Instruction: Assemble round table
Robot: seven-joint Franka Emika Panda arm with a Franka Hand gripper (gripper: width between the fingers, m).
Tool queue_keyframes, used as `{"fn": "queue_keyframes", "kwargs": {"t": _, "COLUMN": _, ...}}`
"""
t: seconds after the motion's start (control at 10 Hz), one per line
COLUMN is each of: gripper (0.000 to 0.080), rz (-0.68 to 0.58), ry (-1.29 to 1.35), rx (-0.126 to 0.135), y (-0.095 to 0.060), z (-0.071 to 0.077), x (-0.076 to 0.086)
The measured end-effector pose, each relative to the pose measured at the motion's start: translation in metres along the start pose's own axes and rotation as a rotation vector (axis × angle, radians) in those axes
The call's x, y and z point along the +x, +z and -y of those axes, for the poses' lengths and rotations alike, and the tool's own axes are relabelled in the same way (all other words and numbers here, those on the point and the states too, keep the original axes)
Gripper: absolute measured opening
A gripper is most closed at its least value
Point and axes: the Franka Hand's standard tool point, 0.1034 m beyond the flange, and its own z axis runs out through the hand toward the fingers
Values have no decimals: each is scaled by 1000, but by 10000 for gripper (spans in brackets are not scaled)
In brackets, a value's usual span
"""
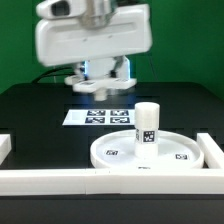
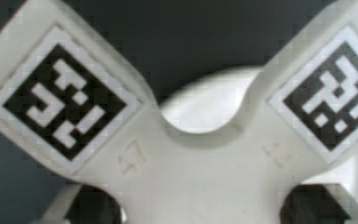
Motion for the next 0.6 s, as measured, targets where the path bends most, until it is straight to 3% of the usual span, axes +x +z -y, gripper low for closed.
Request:
{"fn": "queue_keyframes", "kwargs": {"t": 0.2, "gripper": 445, "rz": -5, "ry": 21, "rx": 1, "y": -9, "z": 12, "x": 26}}
{"fn": "queue_keyframes", "kwargs": {"t": 0.6, "gripper": 445, "rz": 1, "ry": 23, "rx": 2, "y": -8, "z": 13, "x": 25}}
